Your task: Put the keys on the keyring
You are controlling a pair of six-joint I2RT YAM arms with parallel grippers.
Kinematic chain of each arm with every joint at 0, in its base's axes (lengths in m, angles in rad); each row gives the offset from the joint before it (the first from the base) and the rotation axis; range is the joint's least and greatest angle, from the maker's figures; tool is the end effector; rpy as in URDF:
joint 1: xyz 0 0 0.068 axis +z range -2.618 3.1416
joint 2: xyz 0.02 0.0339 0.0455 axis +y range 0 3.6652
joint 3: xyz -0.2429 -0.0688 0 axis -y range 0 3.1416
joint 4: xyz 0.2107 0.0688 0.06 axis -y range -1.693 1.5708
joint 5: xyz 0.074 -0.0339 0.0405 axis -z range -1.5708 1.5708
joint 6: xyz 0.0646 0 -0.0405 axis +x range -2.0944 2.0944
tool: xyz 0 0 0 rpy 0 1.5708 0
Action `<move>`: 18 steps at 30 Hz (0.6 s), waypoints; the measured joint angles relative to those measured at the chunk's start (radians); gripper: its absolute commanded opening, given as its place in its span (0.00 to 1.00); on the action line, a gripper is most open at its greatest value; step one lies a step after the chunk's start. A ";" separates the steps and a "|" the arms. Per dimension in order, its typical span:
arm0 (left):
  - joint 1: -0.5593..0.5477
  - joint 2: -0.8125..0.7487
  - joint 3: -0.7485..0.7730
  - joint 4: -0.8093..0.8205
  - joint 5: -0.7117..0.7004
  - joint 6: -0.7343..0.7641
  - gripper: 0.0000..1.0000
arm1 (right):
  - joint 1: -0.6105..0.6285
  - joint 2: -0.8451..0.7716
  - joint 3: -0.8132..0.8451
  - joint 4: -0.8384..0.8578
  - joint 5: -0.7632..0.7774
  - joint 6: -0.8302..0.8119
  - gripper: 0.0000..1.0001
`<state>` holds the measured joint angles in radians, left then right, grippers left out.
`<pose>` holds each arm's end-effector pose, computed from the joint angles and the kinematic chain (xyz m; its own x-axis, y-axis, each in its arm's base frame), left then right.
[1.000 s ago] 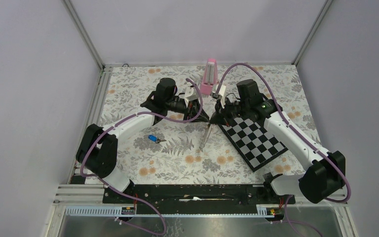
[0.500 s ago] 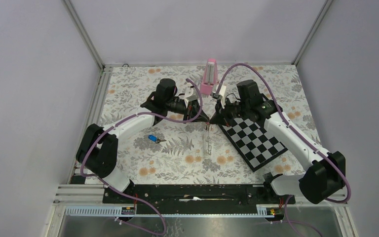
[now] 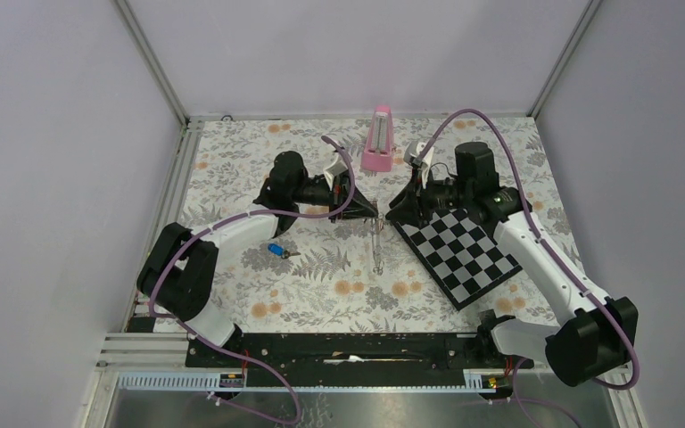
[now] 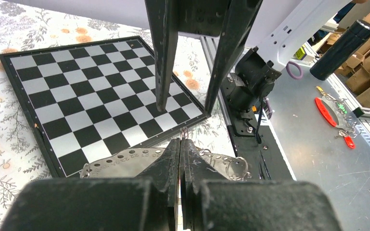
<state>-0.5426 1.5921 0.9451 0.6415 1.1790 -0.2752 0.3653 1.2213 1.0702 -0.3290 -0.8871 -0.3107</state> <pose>0.2502 -0.2206 0.2767 -0.2732 0.0436 -0.9610 0.9502 -0.1438 -0.2766 0.2212 0.1382 0.3163 -0.1454 -0.2624 -0.9539 -0.9582 0.2774 0.0698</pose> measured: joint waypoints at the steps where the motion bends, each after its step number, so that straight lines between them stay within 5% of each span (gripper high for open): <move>1: 0.000 0.000 0.000 0.017 0.000 -0.014 0.00 | -0.001 -0.002 -0.005 0.005 -0.014 0.004 0.46; 5: 0.000 -0.002 -0.004 0.067 0.000 -0.057 0.00 | -0.002 -0.002 -0.031 0.018 -0.059 0.021 0.45; 18: 0.000 -0.005 -0.005 0.103 0.000 -0.093 0.00 | -0.002 -0.001 -0.066 0.060 -0.084 0.051 0.11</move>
<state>-0.5426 1.5875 0.9398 0.7448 1.1790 -0.3687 0.3634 1.2201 1.0039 -0.2695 -0.9714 -0.2592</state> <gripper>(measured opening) 0.010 0.168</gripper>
